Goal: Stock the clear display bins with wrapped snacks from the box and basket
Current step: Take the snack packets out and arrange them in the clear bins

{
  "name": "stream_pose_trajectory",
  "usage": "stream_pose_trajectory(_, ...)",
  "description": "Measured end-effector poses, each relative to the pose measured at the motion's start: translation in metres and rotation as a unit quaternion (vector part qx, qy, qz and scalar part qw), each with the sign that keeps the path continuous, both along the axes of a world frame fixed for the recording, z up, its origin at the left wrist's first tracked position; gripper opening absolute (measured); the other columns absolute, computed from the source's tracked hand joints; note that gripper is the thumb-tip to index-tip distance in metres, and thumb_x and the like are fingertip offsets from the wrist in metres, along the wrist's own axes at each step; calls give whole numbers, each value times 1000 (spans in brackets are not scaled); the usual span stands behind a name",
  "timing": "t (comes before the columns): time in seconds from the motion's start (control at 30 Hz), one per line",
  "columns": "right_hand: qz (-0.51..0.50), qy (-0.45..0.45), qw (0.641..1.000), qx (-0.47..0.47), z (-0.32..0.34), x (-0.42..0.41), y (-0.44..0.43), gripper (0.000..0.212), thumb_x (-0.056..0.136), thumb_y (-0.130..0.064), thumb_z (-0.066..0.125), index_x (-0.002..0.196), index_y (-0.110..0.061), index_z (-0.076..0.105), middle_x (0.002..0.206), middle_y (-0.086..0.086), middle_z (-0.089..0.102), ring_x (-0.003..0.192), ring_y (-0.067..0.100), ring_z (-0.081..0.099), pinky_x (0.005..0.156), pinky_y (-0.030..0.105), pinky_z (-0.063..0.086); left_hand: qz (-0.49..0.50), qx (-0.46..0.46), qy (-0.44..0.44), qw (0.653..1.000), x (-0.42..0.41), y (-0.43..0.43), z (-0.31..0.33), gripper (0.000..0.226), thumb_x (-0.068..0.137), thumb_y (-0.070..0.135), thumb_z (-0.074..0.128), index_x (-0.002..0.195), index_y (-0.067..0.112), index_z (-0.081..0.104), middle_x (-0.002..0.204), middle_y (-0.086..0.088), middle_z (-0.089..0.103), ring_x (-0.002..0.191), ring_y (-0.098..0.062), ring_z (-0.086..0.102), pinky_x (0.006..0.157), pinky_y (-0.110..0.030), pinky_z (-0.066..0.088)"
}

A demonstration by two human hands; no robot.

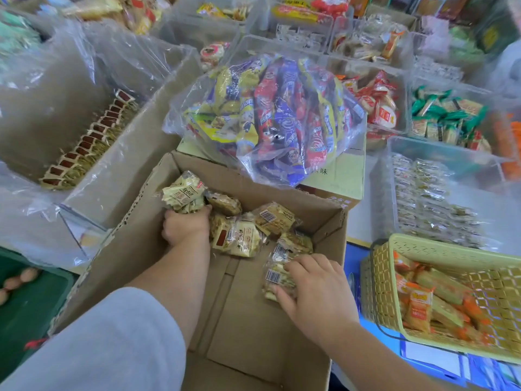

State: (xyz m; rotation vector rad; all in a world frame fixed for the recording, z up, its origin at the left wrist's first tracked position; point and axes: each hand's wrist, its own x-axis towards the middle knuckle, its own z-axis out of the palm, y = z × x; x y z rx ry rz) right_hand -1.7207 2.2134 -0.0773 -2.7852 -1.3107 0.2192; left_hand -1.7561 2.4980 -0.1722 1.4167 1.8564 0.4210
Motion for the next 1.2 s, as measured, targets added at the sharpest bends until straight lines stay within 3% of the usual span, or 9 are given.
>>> stream_pose_trajectory(0.3, 2, 4, 1000, -21, 2, 0, 2, 55, 89, -65, 31, 106, -30, 69, 103, -10, 67, 103, 18, 60, 89, 36, 49, -43, -31, -44, 998, -16, 4, -3, 67, 65, 42, 87, 124, 20, 64, 120, -12, 70, 111, -39, 67, 95, -48, 58)
stream_pose_trajectory(0.47, 7, -8, 1000, -25, 2, 0, 4, 52, 89, -65, 30, 99, -30, 68, 95, -10, 67, 96, 18, 60, 84, 35, 49, -37, -30, -82, 996, -38, -9, 12, 61, 61, 38, 90, 116, 21, 68, 111, -5, 72, 101, -33, 69, 83, -36, 55)
stream_pose_trajectory(0.57, 9, -11, 1000, -27, 1, 0, 2, 51, 88, -66, 32, 99, -32, 68, 97, -11, 67, 98, 18, 60, 85, 35, 49, -20, -51, -112, 992, -56, -14, 22, 67, 65, 35, 93, 123, 16, 67, 117, -2, 70, 103, -31, 68, 86, -35, 55)
stream_pose_trajectory(0.67, 14, -7, 999, -28, 2, 0, 2, 45, 90, -66, 39, 104, -32, 66, 102, -11, 67, 102, 17, 59, 89, 35, 47, -15, -77, -142, 987, -74, -24, 43, 83, 68, 31, 95, 139, 12, 58, 116, 6, 58, 99, -28, 62, 77, -30, 53)
stream_pose_trajectory(0.73, 19, -5, 999, -25, 2, -1, 2, 43, 92, -65, 42, 108, -33, 65, 106, -11, 66, 105, 16, 57, 91, 35, 46, -27, -90, -169, 981, -86, -31, 56, 62, 68, 26, 95, 121, 16, 65, 112, 3, 68, 95, -25, 66, 80, -35, 57)
stream_pose_trajectory(0.83, 27, 9, 1000, -8, 5, -1, 0, 45, 93, -66, 41, 118, -35, 62, 115, -13, 65, 112, 15, 55, 96, 34, 44, -75, -115, -191, 972, -101, -42, 80, 35, 71, 18, 92, 96, 19, 67, 99, 0, 75, 87, -19, 71, 63, -31, 53)
stream_pose_trajectory(0.93, 31, 51, 998, 30, 10, 1, -1, 50, 94, -67, 42, 131, -37, 57, 130, -14, 59, 123, 13, 50, 103, 34, 41, -177, -119, -176, 961, -111, -55, 103, 52, 70, 20, 93, 116, 16, 69, 99, 2, 77, 81, -16, 74, 62, -28, 52)
stream_pose_trajectory(1.03, 11, 166, 979, 117, 20, 5, 2, 48, 94, -61, 51, 134, -35, 56, 135, -13, 55, 129, 13, 46, 107, 33, 40, -278, -122, -118, 945, -117, -72, 123, 85, 67, 27, 96, 142, 15, 57, 116, 4, 70, 99, -17, 70, 74, -28, 51)
stream_pose_trajectory(1.2, -15, 348, 923, 166, 36, 19, -2, 61, 91, -55, 64, 144, -30, 47, 132, -15, 50, 125, 7, 49, 103, 26, 40, -395, -160, -54, 903, -114, -108, 138, 59, 65, 24, 95, 118, 18, 70, 104, 2, 78, 95, -18, 74, 93, -42, 58)
